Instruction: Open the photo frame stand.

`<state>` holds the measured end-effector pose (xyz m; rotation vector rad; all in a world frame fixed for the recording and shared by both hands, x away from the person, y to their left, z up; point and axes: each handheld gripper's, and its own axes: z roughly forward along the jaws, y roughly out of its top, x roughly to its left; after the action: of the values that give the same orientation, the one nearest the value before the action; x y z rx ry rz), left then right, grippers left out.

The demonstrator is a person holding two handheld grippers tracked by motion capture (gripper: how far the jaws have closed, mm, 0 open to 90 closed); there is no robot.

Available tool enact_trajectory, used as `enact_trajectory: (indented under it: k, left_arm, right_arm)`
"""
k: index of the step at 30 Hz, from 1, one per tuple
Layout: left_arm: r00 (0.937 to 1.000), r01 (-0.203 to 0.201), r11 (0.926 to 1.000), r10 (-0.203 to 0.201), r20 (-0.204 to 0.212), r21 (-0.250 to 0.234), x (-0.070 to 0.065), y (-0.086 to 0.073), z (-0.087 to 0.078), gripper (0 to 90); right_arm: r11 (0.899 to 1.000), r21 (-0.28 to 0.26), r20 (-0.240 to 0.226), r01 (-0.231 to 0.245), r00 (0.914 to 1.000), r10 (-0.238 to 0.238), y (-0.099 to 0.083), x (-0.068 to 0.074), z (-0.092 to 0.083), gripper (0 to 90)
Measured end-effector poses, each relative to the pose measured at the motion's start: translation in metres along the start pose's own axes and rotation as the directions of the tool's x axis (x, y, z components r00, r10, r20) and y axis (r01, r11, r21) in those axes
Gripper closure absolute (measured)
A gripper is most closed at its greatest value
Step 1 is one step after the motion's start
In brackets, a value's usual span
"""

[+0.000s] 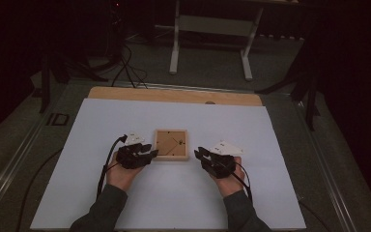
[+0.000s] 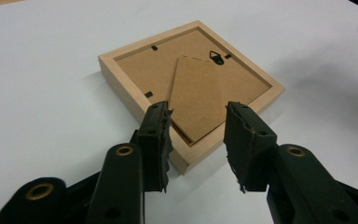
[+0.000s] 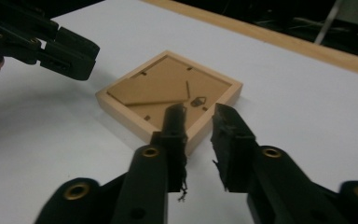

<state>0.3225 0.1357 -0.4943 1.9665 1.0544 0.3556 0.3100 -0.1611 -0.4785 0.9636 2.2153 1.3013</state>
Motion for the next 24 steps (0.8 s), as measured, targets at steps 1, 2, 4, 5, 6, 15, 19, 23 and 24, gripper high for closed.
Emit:
enact_trajectory:
  k: [1,2,4,5,6,15,19,23,24]
  left_arm:
    - [1.0000,-0.002,1.0000,0.002,0.001,0.003,0.000,0.000,0.001,63.2]
    - [1.0000,-0.004,1.0000,0.004,0.002,0.004,0.000,0.000,0.001,63.4]
    - [1.0000,-0.003,1.0000,0.003,0.005,0.002,-0.001,0.000,0.002,63.4]
    - [1.0000,-0.003,1.0000,0.003,0.006,0.002,-0.001,0.000,0.002,63.4]
    - [1.0000,-0.005,1.0000,0.005,0.005,0.002,-0.001,0.000,0.003,63.2]
    - [1.0000,0.007,0.9999,-0.007,-0.007,0.013,0.001,0.000,0.006,56.6]
    - [0.9999,-0.003,0.9998,0.003,-0.017,0.021,0.000,-0.001,0.009,55.3]
    - [0.9996,-0.012,0.9996,0.013,-0.026,0.026,-0.002,-0.001,0.012,54.4]
    - [0.9995,-0.013,0.9996,0.013,-0.027,0.026,-0.002,-0.001,0.013,54.2]
  right_arm:
    - [1.000,0.022,-0.010,-0.011,0.9999,0.011,-0.003,0.000,0.007,84.2]
    - [1.000,0.030,-0.013,-0.010,0.9999,0.010,-0.004,0.001,0.010,86.9]
    - [0.999,0.048,-0.018,0.003,0.9998,-0.003,-0.007,0.004,0.018,89.2]
    - [0.998,0.056,-0.017,0.015,0.9998,-0.014,-0.009,0.006,0.023,89.5]
    - [0.998,0.060,-0.021,0.021,0.9996,-0.020,-0.009,0.007,0.026,89.6]
    - [0.996,0.090,-0.006,0.018,0.9998,-0.018,-0.014,0.007,0.049,89.8]
    - [0.995,0.096,-0.010,0.018,0.9998,-0.018,-0.014,0.008,0.055,89.8]
    - [0.996,0.093,-0.015,0.010,0.9998,-0.009,-0.016,0.007,0.060,89.8]
    - [0.996,0.093,-0.018,0.009,0.9998,-0.007,-0.016,0.007,0.060,89.8]
